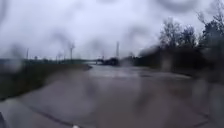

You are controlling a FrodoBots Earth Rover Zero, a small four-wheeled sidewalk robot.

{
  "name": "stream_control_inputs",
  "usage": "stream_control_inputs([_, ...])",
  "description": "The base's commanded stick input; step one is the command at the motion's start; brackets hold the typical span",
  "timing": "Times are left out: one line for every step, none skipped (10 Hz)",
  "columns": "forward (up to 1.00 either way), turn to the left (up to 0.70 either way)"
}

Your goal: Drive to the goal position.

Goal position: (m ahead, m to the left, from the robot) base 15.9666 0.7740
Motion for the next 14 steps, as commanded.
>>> stream_control_inputs([0.7,0.0])
stream_control_inputs([0.7,0.0])
stream_control_inputs([0.7,0.0])
stream_control_inputs([0.7,0.0])
stream_control_inputs([0.7,0.0])
stream_control_inputs([0.7,0.0])
stream_control_inputs([0.7,0.0])
stream_control_inputs([0.7,0.0])
stream_control_inputs([0.7,0.0])
stream_control_inputs([0.7,0.0])
stream_control_inputs([0.7,0.0])
stream_control_inputs([0.7,0.0])
stream_control_inputs([0.7,0.0])
stream_control_inputs([0.7,0.0])
